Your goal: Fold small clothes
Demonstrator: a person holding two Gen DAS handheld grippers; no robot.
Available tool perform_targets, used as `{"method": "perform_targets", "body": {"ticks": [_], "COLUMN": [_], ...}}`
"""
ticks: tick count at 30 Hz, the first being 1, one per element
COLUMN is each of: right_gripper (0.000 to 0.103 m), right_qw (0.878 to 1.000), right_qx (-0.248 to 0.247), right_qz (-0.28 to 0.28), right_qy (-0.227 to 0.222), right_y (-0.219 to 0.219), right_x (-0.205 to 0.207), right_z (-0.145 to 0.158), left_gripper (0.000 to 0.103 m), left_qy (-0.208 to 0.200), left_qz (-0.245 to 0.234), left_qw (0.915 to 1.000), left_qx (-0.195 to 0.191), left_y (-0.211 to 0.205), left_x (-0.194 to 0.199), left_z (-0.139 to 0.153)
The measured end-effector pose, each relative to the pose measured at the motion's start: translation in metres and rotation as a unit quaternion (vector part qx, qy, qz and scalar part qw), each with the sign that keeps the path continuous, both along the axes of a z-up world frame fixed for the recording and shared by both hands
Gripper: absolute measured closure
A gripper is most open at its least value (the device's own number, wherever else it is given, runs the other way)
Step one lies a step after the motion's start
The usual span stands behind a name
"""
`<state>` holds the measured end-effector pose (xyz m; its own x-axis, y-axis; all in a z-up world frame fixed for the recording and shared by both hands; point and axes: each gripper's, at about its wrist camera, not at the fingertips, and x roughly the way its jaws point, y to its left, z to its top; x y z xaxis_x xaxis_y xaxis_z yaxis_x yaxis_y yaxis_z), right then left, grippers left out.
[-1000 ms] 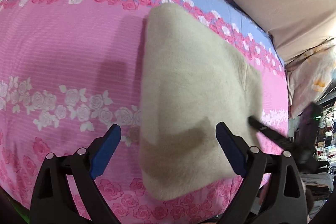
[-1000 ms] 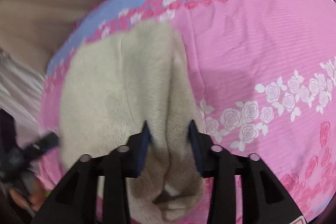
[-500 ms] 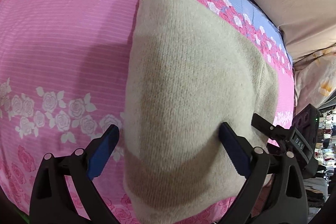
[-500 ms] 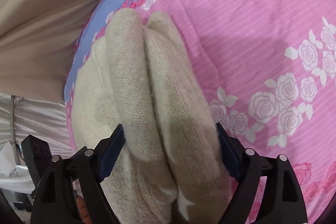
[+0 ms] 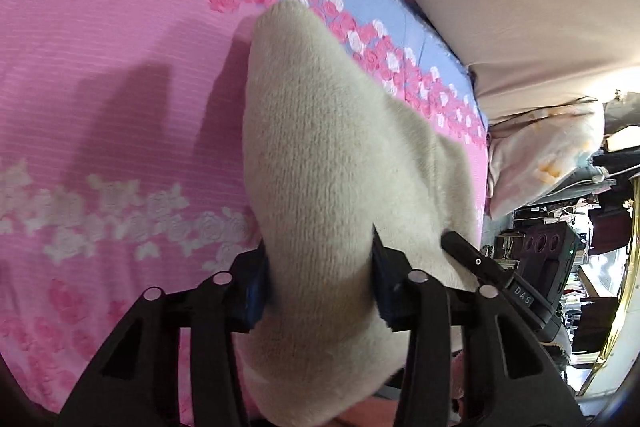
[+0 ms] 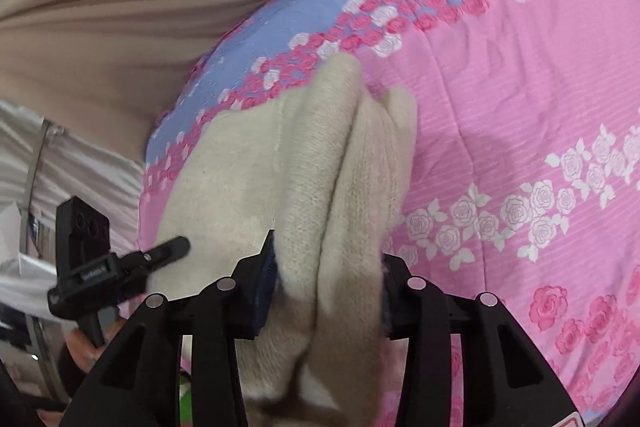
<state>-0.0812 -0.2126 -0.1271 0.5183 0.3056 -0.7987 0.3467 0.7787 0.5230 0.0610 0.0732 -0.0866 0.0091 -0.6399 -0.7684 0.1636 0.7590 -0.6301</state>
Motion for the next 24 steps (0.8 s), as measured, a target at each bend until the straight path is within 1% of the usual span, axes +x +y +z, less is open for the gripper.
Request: {"method": "perform_targets", "body": {"ticks": [1,2,3,4,5,7,8,9,10,12,13,14,15,16,17,18,22,24], "right_gripper": [0.061,0.06,0.059,0.059,0.057,0.043,0.04,0.033,0.031,0.031,0.043,0.053,0.063,0.067,0.068,0.069,0.069,0.069], "right_qw": [1.0,1.0,0.999,0.998,0.997,0.998,0.998,0.998,0.998,0.997,0.997,0.997,0.998,0.999,0.999,1.0,0.999,0.998], "right_qx": [-0.006,-0.011,-0.011,0.006,0.019,0.02,0.015,0.013,0.017,0.048,0.057,0.057,0.051,0.045,0.033,0.024,0.013,-0.001], "right_qz": [0.006,0.007,0.004,-0.002,-0.008,-0.02,-0.019,-0.018,-0.016,-0.014,-0.014,-0.01,-0.005,0.001,0.009,0.011,-0.008,-0.022], "right_qy": [0.008,0.026,0.053,0.067,0.068,0.057,0.052,0.05,0.052,0.053,0.051,0.044,0.037,0.03,0.016,0.004,-0.043,-0.058], "right_y": [0.003,0.001,0.002,-0.001,-0.002,-0.002,-0.001,-0.001,-0.002,-0.002,-0.005,-0.004,-0.002,-0.001,0.0,0.0,-0.022,-0.04], "right_x": [-0.001,-0.003,-0.002,-0.003,-0.003,-0.001,0.002,0.007,0.014,0.023,0.027,0.031,0.033,0.03,0.03,0.029,0.008,-0.004], "right_z": [-0.011,-0.023,-0.039,-0.051,-0.057,-0.058,-0.057,-0.058,-0.062,-0.074,-0.079,-0.078,-0.071,-0.063,-0.051,-0.039,0.014,0.036], "left_gripper": [0.051,0.043,0.037,0.036,0.035,0.032,0.028,0.02,0.018,0.016,0.017,0.027,0.034,0.039,0.052,0.058,0.059,0.059], "left_qy": [-0.003,-0.005,0.0,0.012,0.024,0.035,0.032,0.027,0.024,0.027,0.034,0.044,0.045,0.034,0.014,0.005,-0.027,-0.043], "left_qz": [0.009,0.014,0.016,0.018,0.023,0.038,0.052,0.06,0.064,0.061,0.058,0.05,0.041,0.034,0.018,0.01,-0.011,-0.025], "left_qw": [0.9999,0.9997,0.9993,0.9984,0.9972,0.9975,0.9972,0.9969,0.9969,0.9973,0.9975,0.9978,0.9982,0.9987,0.9996,0.9999,0.9981,0.9962], "left_qx": [0.01,0.021,0.034,0.052,0.066,0.049,0.044,0.043,0.038,0.029,0.022,0.007,0.005,0.013,0.015,0.009,-0.055,-0.072], "left_y": [0.007,0.011,0.014,0.014,0.014,0.017,0.02,0.021,0.02,0.02,0.019,0.014,0.005,0.001,-0.006,-0.009,-0.028,-0.041], "left_x": [-0.004,-0.007,-0.009,-0.012,-0.014,-0.017,-0.019,-0.02,-0.019,-0.016,-0.014,-0.013,-0.012,-0.013,-0.014,-0.013,-0.022,-0.028], "left_z": [-0.004,-0.011,-0.021,-0.034,-0.049,-0.059,-0.06,-0.06,-0.061,-0.068,-0.073,-0.079,-0.08,-0.075,-0.062,-0.052,0.002,0.02]}}
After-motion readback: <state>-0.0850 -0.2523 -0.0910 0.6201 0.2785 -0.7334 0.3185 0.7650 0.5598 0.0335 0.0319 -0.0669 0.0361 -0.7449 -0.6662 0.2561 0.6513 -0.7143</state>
